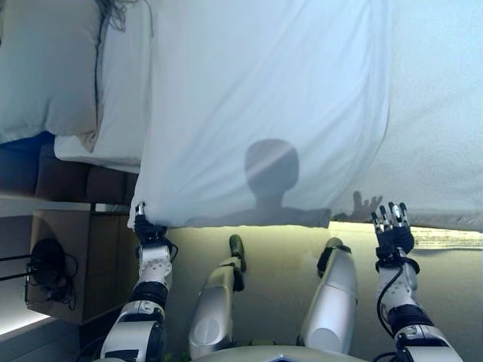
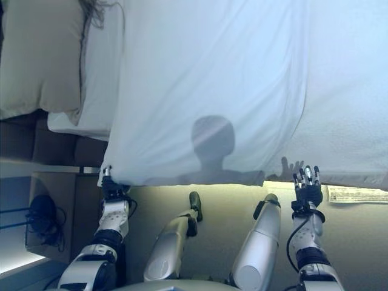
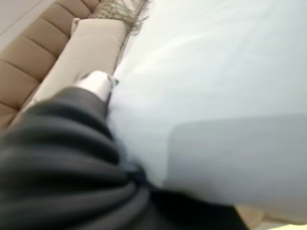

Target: Make the bed neatly

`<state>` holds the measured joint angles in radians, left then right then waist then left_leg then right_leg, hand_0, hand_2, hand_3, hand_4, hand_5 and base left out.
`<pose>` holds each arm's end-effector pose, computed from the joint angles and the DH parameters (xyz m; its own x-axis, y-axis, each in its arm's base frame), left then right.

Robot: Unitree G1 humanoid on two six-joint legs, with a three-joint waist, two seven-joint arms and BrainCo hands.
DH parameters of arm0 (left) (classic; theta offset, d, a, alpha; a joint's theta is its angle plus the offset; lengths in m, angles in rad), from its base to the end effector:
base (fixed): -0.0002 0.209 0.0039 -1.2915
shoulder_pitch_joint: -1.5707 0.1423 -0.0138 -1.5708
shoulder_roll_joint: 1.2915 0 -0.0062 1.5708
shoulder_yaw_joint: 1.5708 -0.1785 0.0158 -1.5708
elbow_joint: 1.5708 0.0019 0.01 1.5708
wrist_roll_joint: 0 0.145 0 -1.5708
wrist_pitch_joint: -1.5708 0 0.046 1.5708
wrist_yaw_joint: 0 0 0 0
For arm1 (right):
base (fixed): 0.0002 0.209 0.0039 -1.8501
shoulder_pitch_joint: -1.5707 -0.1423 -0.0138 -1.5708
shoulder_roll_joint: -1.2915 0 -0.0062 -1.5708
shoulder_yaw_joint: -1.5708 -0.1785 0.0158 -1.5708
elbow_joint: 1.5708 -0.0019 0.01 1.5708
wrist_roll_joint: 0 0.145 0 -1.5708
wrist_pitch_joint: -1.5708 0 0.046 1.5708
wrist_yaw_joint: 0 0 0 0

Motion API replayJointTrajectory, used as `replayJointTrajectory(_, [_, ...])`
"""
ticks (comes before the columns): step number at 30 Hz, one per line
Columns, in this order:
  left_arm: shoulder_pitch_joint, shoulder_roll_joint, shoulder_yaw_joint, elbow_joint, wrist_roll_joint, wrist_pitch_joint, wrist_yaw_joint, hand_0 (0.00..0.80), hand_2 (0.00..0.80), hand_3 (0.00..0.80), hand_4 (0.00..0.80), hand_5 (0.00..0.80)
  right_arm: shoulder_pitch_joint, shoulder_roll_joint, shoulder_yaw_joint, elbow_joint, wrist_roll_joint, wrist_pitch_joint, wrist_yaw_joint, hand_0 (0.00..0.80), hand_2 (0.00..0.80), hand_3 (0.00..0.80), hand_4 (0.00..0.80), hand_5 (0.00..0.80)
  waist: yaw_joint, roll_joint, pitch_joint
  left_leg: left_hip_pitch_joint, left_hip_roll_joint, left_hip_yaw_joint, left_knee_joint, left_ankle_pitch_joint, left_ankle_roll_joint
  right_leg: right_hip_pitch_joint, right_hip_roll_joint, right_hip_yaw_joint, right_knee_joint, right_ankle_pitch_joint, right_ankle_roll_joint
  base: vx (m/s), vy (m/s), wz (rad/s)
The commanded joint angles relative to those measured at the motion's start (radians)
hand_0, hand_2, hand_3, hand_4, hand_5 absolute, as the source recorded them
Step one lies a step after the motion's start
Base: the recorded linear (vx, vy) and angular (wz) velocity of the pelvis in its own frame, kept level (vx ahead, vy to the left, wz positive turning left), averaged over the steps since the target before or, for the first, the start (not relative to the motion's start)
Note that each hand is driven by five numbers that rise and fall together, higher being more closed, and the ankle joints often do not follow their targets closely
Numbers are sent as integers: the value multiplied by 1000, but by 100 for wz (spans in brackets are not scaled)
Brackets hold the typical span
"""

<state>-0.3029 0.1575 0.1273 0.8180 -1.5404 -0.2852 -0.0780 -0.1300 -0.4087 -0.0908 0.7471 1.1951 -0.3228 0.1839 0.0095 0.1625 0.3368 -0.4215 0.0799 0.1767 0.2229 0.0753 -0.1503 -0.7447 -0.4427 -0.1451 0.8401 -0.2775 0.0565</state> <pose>0.2340 0.2138 -0.0245 0.8478 0.3982 -0.3502 -0.4295 0.1284 -0.8939 0.1927 -0.2901 -0.0144 0.8960 -0.4141 -0.1605 0.4178 0.6632 0.6210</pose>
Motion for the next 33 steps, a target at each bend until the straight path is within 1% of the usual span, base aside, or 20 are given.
replayJointTrajectory(1, [133, 99, 209, 79, -19, -91, 65, 800, 800, 800, 800, 800, 0, -49, -67, -20, -38, -3, 8, 0, 0, 0, 0, 0, -10, 3, 11, -29, -5, 2, 174, -131, 34, 131, -45, -12, -443, 331, 114, 49, 105, -12])
replayJointTrajectory(4, [146, 113, 227, 107, -27, -89, 95, 800, 800, 800, 800, 800, -5, -71, -81, -11, -55, 13, 8, 0, 0, 0, 0, 0, -12, 15, 1, -3, -8, 8, 152, -125, 33, 144, -51, -15, -449, 328, 116, 25, 94, -12])
replayJointTrajectory(7, [158, 116, 252, 135, -46, -85, 112, 800, 800, 800, 800, 800, -4, -73, -86, -8, -61, 18, 5, 0, 0, 0, 0, 0, -8, 19, -7, 10, -10, 8, 139, -120, 31, 153, -56, -18, -452, 327, 118, 1, 21, 1])
replayJointTrajectory(10, [165, 122, 263, 171, -1, -75, 143, 800, 800, 800, 800, 800, 0, -78, -85, -22, -64, 29, -17, 0, 0, 0, 0, 0, -6, 19, -10, 20, -10, 8, 131, -115, 30, 159, -63, -22, -449, 326, 120, -5, 29, 4])
replayJointTrajectory(13, [176, 124, 264, 184, -4, -90, 154, 800, 800, 800, 800, 800, 5, -88, -91, -40, -77, 38, -36, 0, 0, 0, 0, 0, -10, 22, -14, 38, -11, 14, 110, -107, 30, 167, -61, -23, -458, 325, 125, -22, 87, 4])
replayJointTrajectory(16, [188, 136, 283, 204, -13, -92, 151, 800, 800, 800, 800, 800, 10, -110, -104, -40, -87, 47, -45, 0, 0, 0, 0, 0, -13, 25, -16, 53, -10, 16, 92, -97, 29, 185, -59, -24, -473, 328, 127, -24, 111, -3])
replayJointTrajectory(19, [191, 159, 292, 213, 0, -79, 156, 800, 800, 800, 800, 800, 17, -120, -109, -31, -90, 52, -38, 0, 0, 0, 0, 0, -14, 22, -19, 62, -7, 20, 86, -94, 28, 197, -65, -29, -474, 329, 128, -21, 99, 1])
replayJointTrajectory(23, [189, 220, 299, 218, 85, -43, 213, 800, 800, 800, 800, 800, 38, -110, -110, -20, -96, 64, -22, 0, 0, 0, 0, 0, -1, 6, -41, 97, -1, 25, 61, -88, 30, 248, -70, -47, -498, 341, 136, 10, 30, 6])
replayJointTrajectory(27, [195, 260, 324, 240, 127, -11, 284, 800, 800, 800, 800, 800, 64, -88, -106, -17, -94, 58, -5, 0, 0, 0, 0, 0, 12, 0, -72, 142, -8, 20, 35, -88, 31, 318, -77, -61, -533, 353, 147, 86, 21, 8])
replayJointTrajectory(30, [216, 277, 349, 277, 153, 3, 304, 800, 800, 800, 800, 800, 84, -81, -107, -19, -116, 71, -3, 0, 0, 0, 0, 0, 15, -2, -103, 187, -17, 22, 21, -96, 36, 376, -82, -64, -551, 348, 154, 173, 67, 3])
replayJointTrajectory(33, [249, 285, 375, 304, 175, 6, 303, 800, 800, 800, 800, 800, 102, -74, -111, -16, -138, 91, -11, 0, 0, 0, 0, 0, 21, -5, -134, 238, -25, 23, 3, -103, 43, 452, -84, -79, -580, 343, 160, 189, 44, -2])
